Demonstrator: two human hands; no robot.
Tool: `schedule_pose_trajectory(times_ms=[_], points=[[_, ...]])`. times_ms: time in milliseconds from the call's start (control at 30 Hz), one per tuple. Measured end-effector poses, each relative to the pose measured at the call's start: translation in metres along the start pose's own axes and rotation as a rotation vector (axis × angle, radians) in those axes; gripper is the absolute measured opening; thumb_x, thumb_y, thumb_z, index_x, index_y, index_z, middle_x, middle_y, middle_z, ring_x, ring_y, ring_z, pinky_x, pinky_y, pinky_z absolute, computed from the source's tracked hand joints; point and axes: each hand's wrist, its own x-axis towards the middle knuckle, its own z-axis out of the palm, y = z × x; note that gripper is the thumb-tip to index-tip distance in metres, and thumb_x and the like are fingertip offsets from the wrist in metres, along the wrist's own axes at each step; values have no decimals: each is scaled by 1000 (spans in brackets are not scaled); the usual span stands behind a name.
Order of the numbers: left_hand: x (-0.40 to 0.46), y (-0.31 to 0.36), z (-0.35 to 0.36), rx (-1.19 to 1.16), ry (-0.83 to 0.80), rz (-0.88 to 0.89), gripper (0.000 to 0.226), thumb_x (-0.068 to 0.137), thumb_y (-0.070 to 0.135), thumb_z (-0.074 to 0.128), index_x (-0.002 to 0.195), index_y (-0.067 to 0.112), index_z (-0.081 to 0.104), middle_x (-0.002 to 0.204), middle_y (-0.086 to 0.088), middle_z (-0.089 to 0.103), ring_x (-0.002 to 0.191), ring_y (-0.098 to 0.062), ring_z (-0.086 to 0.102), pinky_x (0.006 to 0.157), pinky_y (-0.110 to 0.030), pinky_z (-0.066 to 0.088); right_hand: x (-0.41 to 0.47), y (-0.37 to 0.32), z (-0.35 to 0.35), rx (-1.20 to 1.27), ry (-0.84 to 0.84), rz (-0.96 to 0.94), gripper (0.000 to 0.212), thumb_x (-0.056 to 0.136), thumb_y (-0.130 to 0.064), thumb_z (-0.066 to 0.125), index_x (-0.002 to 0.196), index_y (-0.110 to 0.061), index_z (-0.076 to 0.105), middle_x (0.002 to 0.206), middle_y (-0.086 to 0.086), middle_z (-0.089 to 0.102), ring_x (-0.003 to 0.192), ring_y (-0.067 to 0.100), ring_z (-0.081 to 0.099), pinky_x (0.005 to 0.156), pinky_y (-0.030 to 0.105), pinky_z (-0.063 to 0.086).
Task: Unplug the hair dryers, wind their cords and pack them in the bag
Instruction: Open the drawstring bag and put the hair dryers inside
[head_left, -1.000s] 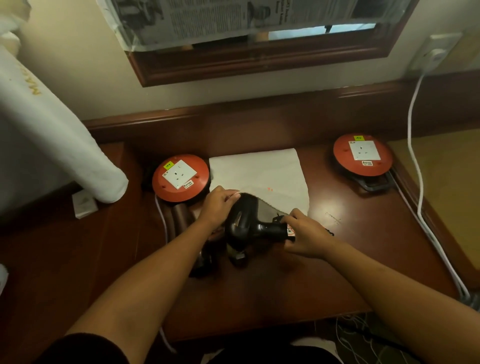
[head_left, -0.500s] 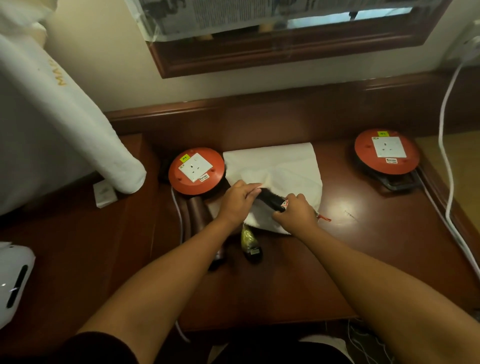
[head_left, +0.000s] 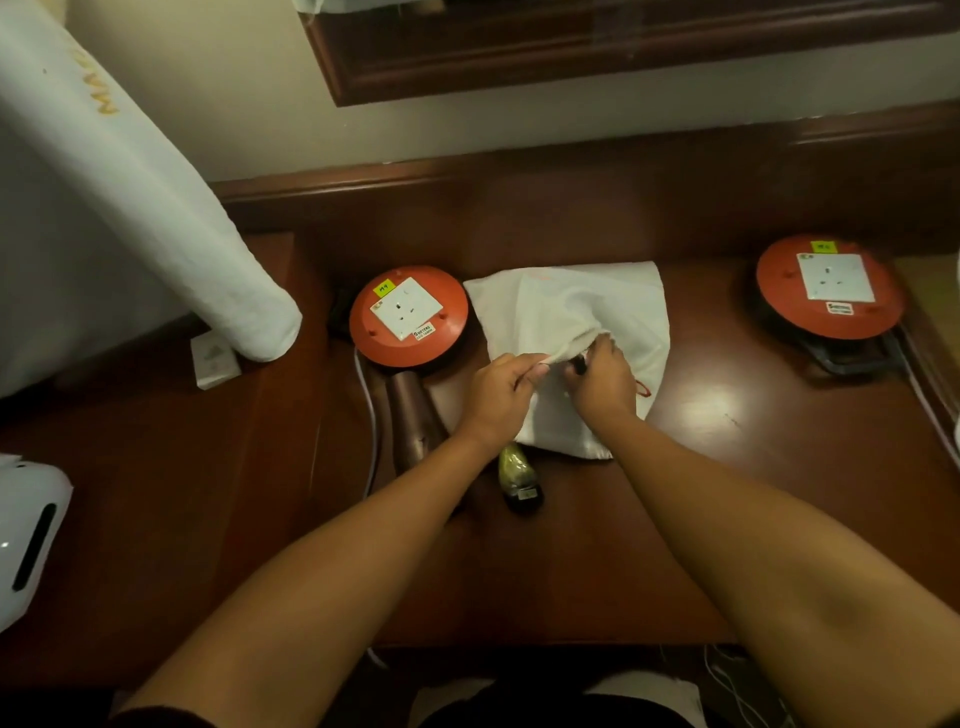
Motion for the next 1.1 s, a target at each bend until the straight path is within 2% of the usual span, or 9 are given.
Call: schedule_pose_trajectory(times_ms=[200,300,433,533,600,667,733,867,1100], points=[[3,-6,1,-76,29,-24,34,94,32,51,111,9,69,102,-5,71,94,-18,64,82,-29,50,22,10,11,17,84,82,33,87,-14,60,114,2,50,117,20,57,110,36,55,94,48,47],[2,-12,4,-51,8,-41,29,95,31,52,107,10,69,96,-4,70,89,-18,63,79,-30,49,26,12,15,-107,78,82,31,91,-11,50,119,2,49,120,21,56,111,38,54,93,49,46],[5,-20,4,98,-77,-118,33,90,27,64,118,10,65,112,-9,67,103,-21,60,84,-26,43,30,13,16,-276,60,17,37,93,-10,45,130,-4,46,129,18,53,117,36,52,96,46,46],[9,-27,4,119,-93,-143,31,92,19,62,121,10,65,115,-10,68,107,-23,61,86,-25,43,23,19,23,-141,-20,-39,44,90,-16,50,132,-9,41,130,14,51,118,36,50,96,49,45],[11,-26,3,64,-22,-145,28,90,11,61,117,10,68,114,-7,70,107,-21,63,85,-20,44,13,19,27,4,-48,26,58,87,-28,59,137,-16,31,133,7,47,122,31,47,97,50,44],[13,-22,1,27,40,-139,29,90,7,60,117,7,68,115,-8,70,107,-18,63,87,-18,43,6,19,28,174,-42,115,66,85,-26,65,140,-21,30,137,5,44,125,28,44,101,47,40],[13,-22,1,7,51,-112,29,91,9,60,119,8,67,115,-7,70,106,-18,63,88,-22,46,7,25,30,216,-21,120,61,82,-21,68,134,-20,37,134,8,48,123,31,47,102,46,42],[15,-30,0,4,68,-100,29,93,13,58,121,12,66,113,-5,71,104,-20,65,88,-35,52,11,33,28,-26,-51,84,46,82,-41,62,120,-25,42,114,6,65,108,32,60,98,52,44],[17,-28,-4,12,88,-11,31,91,4,59,120,9,67,113,-5,70,103,-18,65,90,-30,51,28,27,27,-42,26,83,34,95,-25,51,124,-7,51,113,15,61,108,35,56,87,41,46]])
